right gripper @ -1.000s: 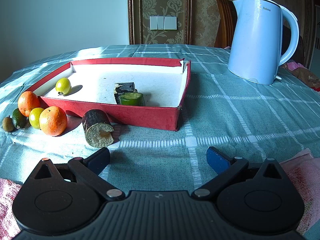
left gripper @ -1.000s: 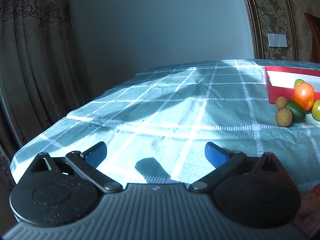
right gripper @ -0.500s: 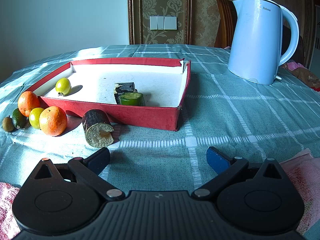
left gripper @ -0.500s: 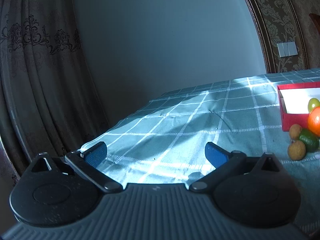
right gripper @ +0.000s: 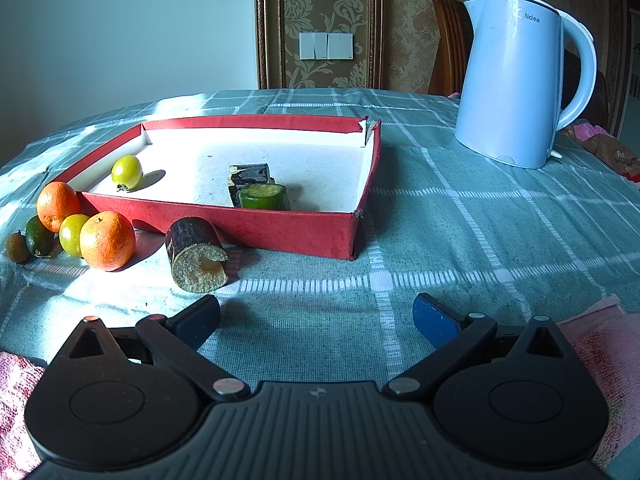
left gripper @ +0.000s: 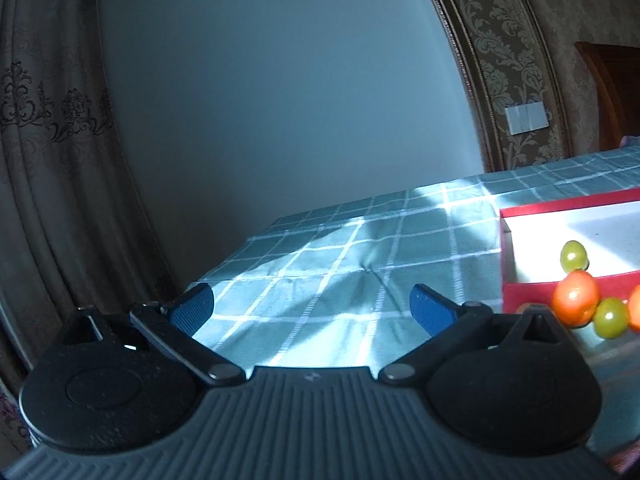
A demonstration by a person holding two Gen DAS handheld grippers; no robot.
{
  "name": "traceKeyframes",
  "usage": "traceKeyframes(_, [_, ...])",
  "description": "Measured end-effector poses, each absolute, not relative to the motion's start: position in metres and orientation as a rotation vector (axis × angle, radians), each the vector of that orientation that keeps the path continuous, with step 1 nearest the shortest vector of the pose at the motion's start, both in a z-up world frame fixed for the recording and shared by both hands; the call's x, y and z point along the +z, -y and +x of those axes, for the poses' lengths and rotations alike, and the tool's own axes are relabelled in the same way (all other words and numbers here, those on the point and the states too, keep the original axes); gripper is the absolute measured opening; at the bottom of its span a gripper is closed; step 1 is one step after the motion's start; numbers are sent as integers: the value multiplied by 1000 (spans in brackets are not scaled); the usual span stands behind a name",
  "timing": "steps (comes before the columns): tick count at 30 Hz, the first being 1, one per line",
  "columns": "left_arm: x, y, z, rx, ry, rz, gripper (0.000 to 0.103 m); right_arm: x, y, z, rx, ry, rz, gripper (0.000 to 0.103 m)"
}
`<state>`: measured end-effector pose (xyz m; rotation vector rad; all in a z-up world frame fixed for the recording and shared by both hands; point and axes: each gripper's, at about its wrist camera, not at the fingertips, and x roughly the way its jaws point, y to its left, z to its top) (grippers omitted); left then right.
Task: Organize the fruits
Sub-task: 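Move the right tool toward the cut log piece beside the box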
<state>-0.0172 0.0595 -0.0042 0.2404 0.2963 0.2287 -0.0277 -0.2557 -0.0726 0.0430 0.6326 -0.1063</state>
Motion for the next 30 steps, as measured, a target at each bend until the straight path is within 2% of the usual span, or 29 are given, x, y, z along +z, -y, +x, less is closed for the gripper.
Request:
traceKeyframes(7, [-22,-17,8,-2,-390,70,103,-69,255,-32,-133,-611,29,103])
traceKeyframes(15, [-32,-10,-2,28,-330,128,103,-49,245,-35,-16,-555,32,103])
traceKeyframes(23, [-33,-18,-10,15,-350,110,103,-44,219,-20,57,-550,-52,103])
traceKeyframes(25, [-35,-21,-8,14,-373,95,103,-45,214,-17,83,-559,-59,99])
traceKeyframes(27, [-38,-24,-7,6,-401,82,103,-47,210,-13,105,-573,-63,88])
traceKeyframes(30, [-41,-26,-7,3,-414,76,103,-51,205,-6,123,-599,-70,79])
